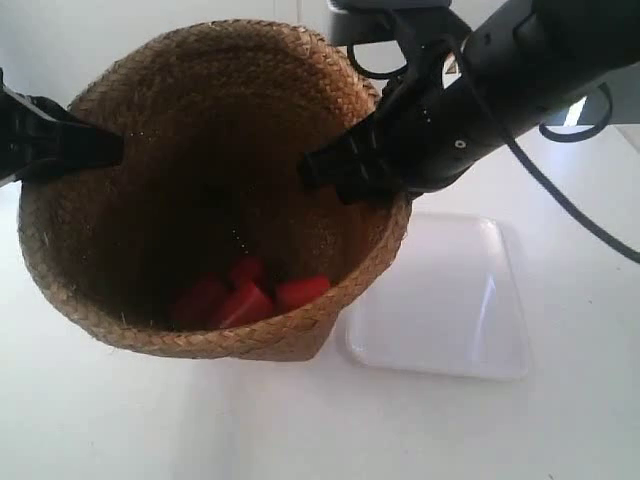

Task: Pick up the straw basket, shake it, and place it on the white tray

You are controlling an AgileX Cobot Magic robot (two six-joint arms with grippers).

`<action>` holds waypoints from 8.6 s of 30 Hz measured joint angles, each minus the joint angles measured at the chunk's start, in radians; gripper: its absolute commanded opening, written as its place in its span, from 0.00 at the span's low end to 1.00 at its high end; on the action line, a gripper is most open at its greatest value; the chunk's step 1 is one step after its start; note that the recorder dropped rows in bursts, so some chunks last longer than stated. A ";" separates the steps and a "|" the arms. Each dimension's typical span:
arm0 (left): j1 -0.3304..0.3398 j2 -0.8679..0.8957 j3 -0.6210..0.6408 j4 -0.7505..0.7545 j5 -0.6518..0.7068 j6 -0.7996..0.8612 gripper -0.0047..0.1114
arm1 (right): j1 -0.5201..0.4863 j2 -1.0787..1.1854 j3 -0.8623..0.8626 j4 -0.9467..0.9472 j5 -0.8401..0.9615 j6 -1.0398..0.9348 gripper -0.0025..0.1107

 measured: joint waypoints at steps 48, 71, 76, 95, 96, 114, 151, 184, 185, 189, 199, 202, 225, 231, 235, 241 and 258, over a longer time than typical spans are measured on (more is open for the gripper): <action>0.000 -0.040 0.065 -0.080 -0.067 0.053 0.04 | 0.000 0.066 0.052 0.000 -0.027 -0.022 0.02; 0.000 -0.004 0.065 -0.090 -0.051 0.087 0.04 | 0.000 0.066 -0.050 -0.010 0.173 -0.041 0.02; 0.000 -0.004 0.065 -0.062 -0.044 0.087 0.04 | 0.000 0.084 -0.060 -0.010 0.178 -0.047 0.02; 0.002 -0.004 0.065 0.017 -0.019 0.077 0.04 | 0.000 0.130 -0.069 0.036 0.136 -0.047 0.02; 0.002 -0.004 0.065 0.017 -0.020 0.077 0.04 | 0.000 0.130 -0.069 0.036 0.134 -0.047 0.02; 0.002 -0.024 0.023 0.034 0.014 0.079 0.04 | 0.000 0.103 -0.052 0.037 0.115 -0.047 0.02; 0.004 0.021 -0.002 0.121 0.034 -0.012 0.04 | -0.010 0.090 0.034 0.057 -0.019 -0.018 0.02; 0.048 -0.073 -0.157 0.020 0.136 0.027 0.04 | -0.007 -0.134 -0.083 0.048 -0.033 -0.029 0.02; 0.046 -0.096 -0.137 -0.002 0.088 0.035 0.04 | 0.000 -0.166 -0.043 0.048 -0.127 -0.029 0.02; 0.058 -0.011 0.009 -0.010 0.040 0.015 0.04 | -0.005 -0.083 0.106 0.048 -0.297 -0.011 0.02; 0.062 0.009 0.027 0.007 0.034 0.039 0.04 | -0.007 -0.012 0.103 0.075 -0.175 -0.029 0.02; 0.062 0.009 0.027 0.006 0.027 0.043 0.04 | -0.007 -0.010 0.122 0.075 -0.179 -0.030 0.02; 0.062 0.019 -0.015 0.025 0.089 0.035 0.04 | -0.001 0.020 0.046 0.104 -0.095 -0.047 0.02; 0.063 0.006 -0.024 -0.001 0.068 0.047 0.04 | -0.001 0.002 0.035 0.096 -0.106 -0.047 0.02; 0.063 0.009 -0.026 -0.027 0.063 0.051 0.04 | -0.001 0.002 0.032 0.077 -0.102 -0.047 0.02; 0.027 0.067 -0.120 -0.096 0.072 0.055 0.04 | -0.090 0.003 -0.075 0.067 0.004 -0.061 0.02; -0.362 0.379 -0.248 -0.245 -0.230 0.024 0.04 | -0.409 0.159 -0.340 0.004 0.448 -0.211 0.02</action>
